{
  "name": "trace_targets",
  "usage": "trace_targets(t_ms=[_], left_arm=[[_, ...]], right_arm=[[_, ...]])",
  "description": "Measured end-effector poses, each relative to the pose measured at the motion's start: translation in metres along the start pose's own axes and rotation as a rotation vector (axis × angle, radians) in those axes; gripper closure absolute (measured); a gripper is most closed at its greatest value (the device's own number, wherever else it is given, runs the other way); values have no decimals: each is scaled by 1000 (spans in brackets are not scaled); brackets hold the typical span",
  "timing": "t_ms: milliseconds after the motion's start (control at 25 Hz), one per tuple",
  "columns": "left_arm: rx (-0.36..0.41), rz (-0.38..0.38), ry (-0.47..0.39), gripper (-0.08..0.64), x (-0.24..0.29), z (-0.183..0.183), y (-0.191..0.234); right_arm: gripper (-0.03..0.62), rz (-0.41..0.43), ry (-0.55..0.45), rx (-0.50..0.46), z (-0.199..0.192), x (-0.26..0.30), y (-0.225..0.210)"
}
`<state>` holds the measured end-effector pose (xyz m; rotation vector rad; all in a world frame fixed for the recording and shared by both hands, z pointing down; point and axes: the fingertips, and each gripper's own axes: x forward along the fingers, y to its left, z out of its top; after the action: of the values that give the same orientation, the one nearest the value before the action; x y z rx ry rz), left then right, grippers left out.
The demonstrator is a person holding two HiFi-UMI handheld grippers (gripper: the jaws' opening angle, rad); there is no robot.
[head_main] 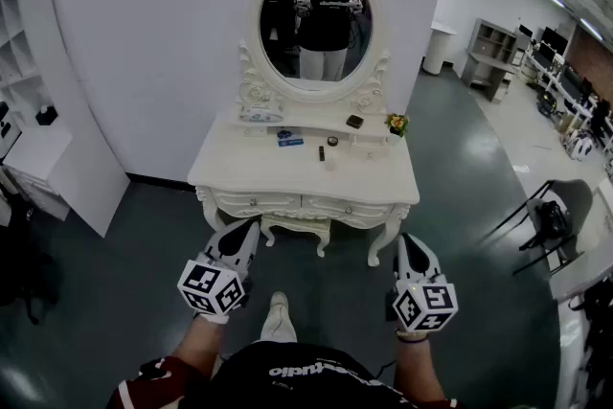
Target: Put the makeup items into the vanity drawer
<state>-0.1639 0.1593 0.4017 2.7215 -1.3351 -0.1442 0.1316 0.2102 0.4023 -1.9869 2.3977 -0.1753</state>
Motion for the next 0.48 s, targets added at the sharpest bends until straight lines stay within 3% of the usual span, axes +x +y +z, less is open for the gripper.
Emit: trace_targets(t_ms=[480], left_arm=[[-1,7,4,554,-2,-4,-10]], right_arm=[[598,12,1,-14,1,-2,-2]])
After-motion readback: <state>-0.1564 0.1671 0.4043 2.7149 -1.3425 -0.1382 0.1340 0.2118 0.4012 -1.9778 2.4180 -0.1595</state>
